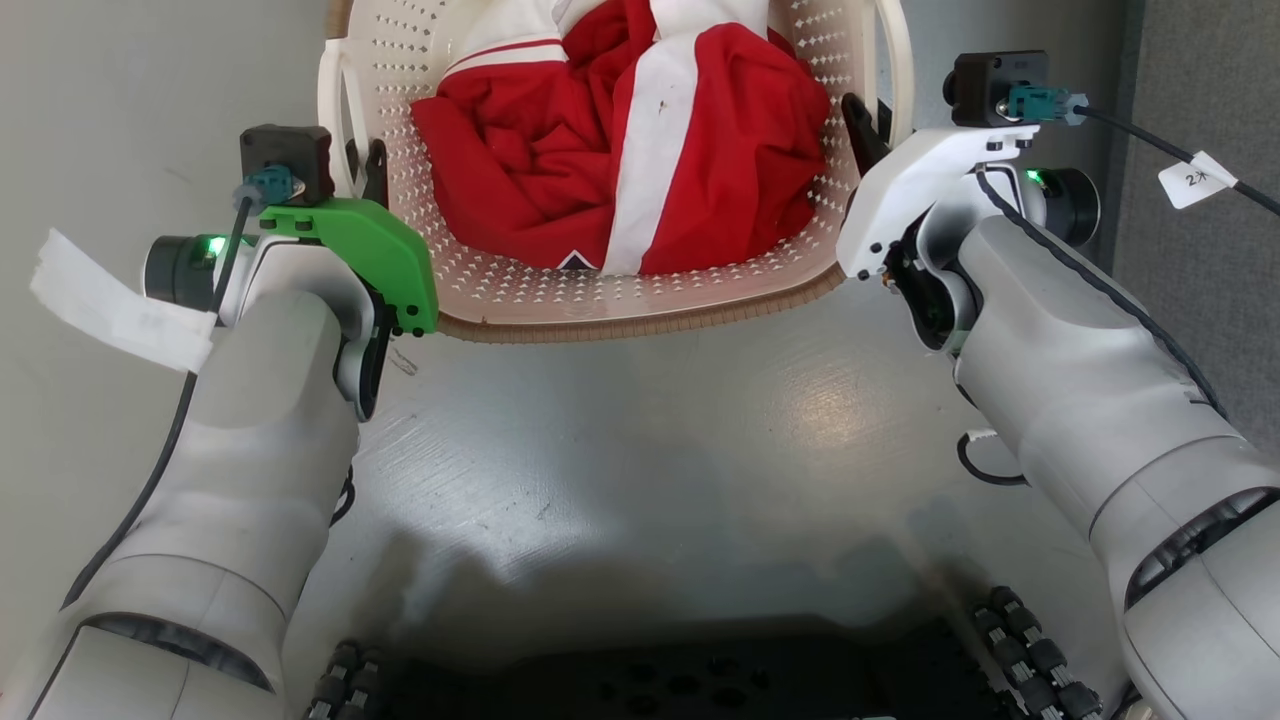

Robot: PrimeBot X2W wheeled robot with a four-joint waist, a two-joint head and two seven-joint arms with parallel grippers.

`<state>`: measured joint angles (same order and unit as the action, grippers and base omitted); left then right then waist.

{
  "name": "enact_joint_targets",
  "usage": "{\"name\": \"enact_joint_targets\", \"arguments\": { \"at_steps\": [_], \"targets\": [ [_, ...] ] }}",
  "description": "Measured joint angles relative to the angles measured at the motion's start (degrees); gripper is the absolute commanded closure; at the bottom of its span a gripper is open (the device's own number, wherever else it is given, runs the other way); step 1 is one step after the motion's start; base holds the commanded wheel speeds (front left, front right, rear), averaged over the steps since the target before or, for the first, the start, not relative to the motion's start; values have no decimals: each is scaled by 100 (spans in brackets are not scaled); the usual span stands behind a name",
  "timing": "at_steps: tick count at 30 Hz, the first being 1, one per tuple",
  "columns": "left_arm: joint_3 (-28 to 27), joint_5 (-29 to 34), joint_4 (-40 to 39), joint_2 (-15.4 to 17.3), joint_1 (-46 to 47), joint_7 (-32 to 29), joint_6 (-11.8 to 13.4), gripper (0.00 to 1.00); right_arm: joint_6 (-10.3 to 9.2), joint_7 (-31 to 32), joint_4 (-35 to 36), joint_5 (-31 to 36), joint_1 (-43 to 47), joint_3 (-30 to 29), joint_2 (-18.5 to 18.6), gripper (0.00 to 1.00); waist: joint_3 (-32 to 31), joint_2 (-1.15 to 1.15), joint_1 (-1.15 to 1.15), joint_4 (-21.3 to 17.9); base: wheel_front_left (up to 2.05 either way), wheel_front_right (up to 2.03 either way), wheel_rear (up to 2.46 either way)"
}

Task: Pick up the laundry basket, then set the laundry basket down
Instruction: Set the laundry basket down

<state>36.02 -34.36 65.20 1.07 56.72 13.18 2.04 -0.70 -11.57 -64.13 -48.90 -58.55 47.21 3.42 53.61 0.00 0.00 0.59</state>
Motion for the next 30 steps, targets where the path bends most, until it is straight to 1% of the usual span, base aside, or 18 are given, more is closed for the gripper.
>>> {"name": "enact_joint_targets", "arguments": {
  "at_steps": [12, 13, 14, 15, 17, 19, 20, 24, 25, 26, 27, 30],
  "targets": [
    [30, 1, 119, -21, 28, 5, -24, 100, 18, 1, -52, -67, 2, 69, -12, 100, 42, 0, 0, 1, 0, 0, 0],
    [29, 0, 126, -21, 29, 5, -26, 100, 18, 1, -55, -68, 2, 78, -13, 97, 44, 0, 0, 2, 0, 0, 0],
    [29, 1, 135, -22, 30, 7, -26, 98, 19, 1, -58, -69, 2, 86, -14, 92, 45, 0, 0, 2, 0, 0, 0],
    [29, 1, 147, -23, 31, 7, -27, 89, 20, 1, -62, -69, 2, 93, -15, 89, 45, 0, 0, 2, 0, 0, 0],
    [30, 1, 177, -25, 34, 7, -27, 82, 79, 8, -73, -112, 5, 118, -14, 78, 45, 0, 0, 3, 0, 0, 0],
    [42, 9, 241, -16, 43, 5, -24, 63, 116, 8, -73, -119, 7, 125, 12, 68, 43, 0, 0, 5, 0, 0, 0],
    [49, 24, 274, 1, 43, 7, -23, 59, 120, 8, -71, -119, 7, 132, 15, 67, 42, 0, 0, 6, 0, 0, 0],
    [49, 29, 298, 9, 54, 7, -22, 52, 119, 9, -74, -132, 7, 152, 21, 58, 38, 0, 0, 8, 0, 0, 0],
    [49, 29, 302, 9, 55, 7, -22, 40, 119, 9, -74, -148, 7, 156, 21, 39, 37, 0, 0, 8, 0, 0, 0],
    [49, 29, 307, 9, 57, 7, -22, 15, 119, 9, -74, -162, 7, 159, 20, 10, 35, 0, 0, 9, 0, 0, 0],
    [49, 29, 312, 8, 58, 7, -22, 0, 119, 9, -76, -162, 7, 162, 20, 0, 32, 0, 0, 9, 0, 0, 0],
    [48, 29, 342, 12, 61, 7, -15, 0, 119, 9, -82, -170, 7, 167, 20, 0, 13, 0, 0, 10, 0, 0, 0]
  ]
}}
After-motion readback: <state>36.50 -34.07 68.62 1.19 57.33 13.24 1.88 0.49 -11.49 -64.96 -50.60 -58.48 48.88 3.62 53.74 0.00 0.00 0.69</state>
